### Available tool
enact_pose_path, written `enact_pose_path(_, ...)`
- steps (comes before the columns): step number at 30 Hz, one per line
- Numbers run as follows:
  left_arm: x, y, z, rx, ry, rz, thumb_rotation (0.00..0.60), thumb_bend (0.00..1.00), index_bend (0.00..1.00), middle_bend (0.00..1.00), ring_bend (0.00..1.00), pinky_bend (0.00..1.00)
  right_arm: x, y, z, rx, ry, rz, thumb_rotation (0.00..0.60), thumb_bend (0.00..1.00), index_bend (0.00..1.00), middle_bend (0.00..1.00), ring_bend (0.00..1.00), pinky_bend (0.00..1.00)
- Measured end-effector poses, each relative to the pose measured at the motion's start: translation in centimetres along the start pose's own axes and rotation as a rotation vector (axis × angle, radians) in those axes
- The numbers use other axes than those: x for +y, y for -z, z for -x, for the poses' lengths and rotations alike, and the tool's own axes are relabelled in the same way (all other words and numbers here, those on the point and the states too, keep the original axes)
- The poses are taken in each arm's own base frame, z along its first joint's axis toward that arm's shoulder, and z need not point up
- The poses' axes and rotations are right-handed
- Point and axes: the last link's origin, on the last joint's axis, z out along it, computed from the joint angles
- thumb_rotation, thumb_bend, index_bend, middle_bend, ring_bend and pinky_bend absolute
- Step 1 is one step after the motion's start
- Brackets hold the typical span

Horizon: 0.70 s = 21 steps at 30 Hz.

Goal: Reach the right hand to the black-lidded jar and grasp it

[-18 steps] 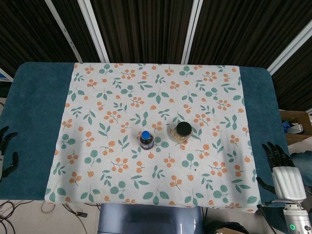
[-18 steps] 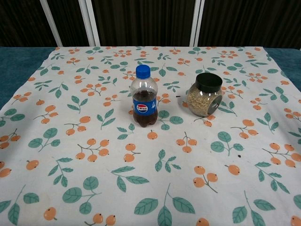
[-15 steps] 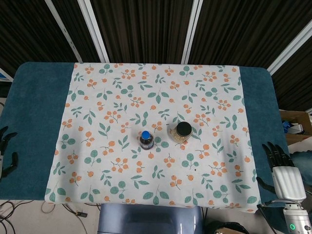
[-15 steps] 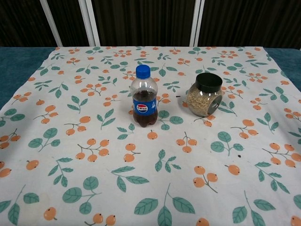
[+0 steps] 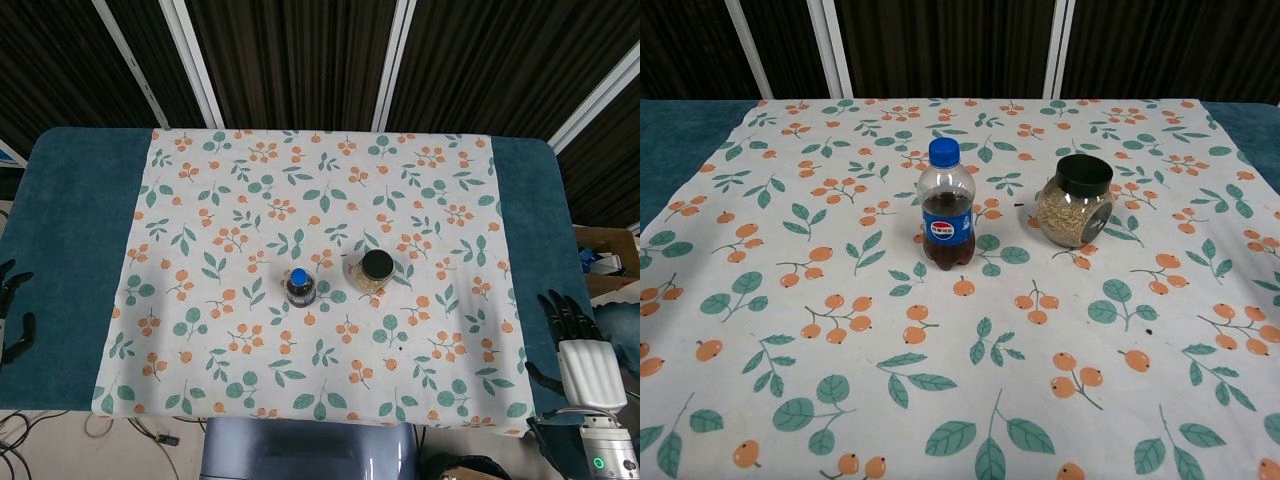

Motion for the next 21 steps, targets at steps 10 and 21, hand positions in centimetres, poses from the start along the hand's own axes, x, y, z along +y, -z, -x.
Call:
enact_pose_path(10,0.0,0.0,0.0,0.000,0.004,-0.003,0.600,0.54,0.18,0.05,0.10,0.02,0.4,-0.4,0.7,-0.036,-0.019,0.017,0.600,0.23,0.00,0.08,0.07,0.21)
enact_pose_path(21,0.1,0.0,0.0,0.006,0.008,-0.006,0.600,0.54,0.18,0.05,0.10,0.02,0.0,-4.2,1.5,-0.136,-0.257,-0.037,0.600,0.22,0.00,0.08,0.06,0.21)
